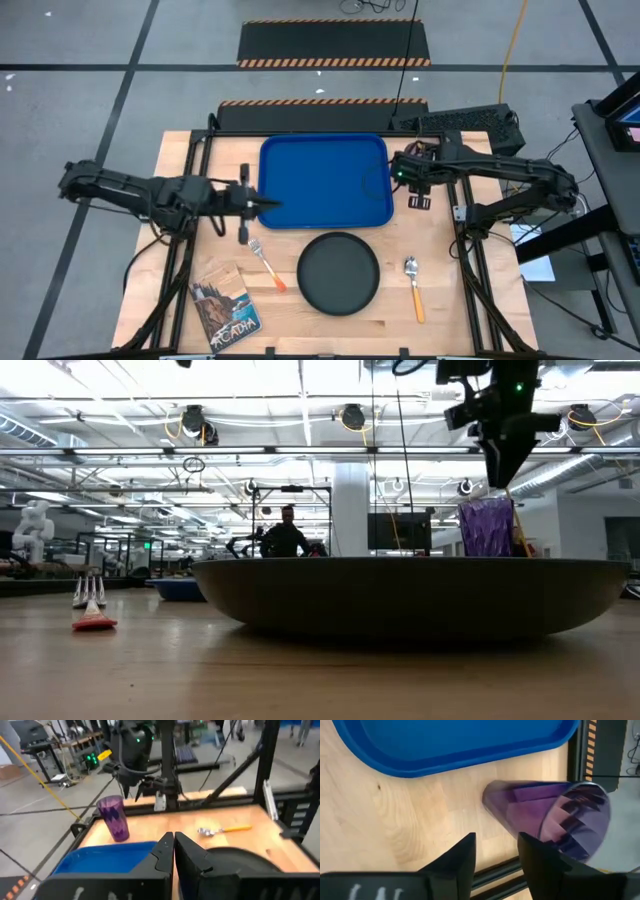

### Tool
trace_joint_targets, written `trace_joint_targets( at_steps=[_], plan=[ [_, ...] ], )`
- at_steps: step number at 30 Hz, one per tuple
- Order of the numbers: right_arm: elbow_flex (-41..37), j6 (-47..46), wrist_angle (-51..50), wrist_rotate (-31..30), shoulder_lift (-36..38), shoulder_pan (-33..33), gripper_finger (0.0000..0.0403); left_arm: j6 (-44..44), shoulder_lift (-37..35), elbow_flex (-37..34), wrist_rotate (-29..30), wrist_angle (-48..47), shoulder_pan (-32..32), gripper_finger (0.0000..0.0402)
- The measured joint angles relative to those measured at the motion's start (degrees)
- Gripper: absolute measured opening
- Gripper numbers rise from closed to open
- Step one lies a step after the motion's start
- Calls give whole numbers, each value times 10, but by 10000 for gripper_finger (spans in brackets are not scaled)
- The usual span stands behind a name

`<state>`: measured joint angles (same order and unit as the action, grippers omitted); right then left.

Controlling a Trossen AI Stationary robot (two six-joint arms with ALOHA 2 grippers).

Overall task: Pick and place plate/cup/fork/spoon on tray
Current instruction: Put the violet cup on the blue serving tray

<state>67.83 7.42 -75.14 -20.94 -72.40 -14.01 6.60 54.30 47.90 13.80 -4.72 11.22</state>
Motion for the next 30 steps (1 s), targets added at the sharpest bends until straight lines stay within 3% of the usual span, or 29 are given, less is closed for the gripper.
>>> trace_joint_targets(
  at_steps=[6, 12, 17, 23, 30],
  plan=[
    [-15, 37, 12, -31, 5, -15, 179, 10, 45, 30, 0, -29, -3, 19],
    [-15, 98, 58, -27, 32, -52, 187, 20, 51, 30, 1, -31, -3, 19],
    [-15, 130, 75, 46, 36, -119, 187, 22, 51, 30, 1, -24, -3, 19],
    [-17, 148, 90, 92, 29, -172, 184, 22, 51, 30, 1, -28, -3, 19],
    [-62, 158, 92, 121, 29, -193, 142, 28, 51, 30, 0, -27, -3, 19]
  ],
)
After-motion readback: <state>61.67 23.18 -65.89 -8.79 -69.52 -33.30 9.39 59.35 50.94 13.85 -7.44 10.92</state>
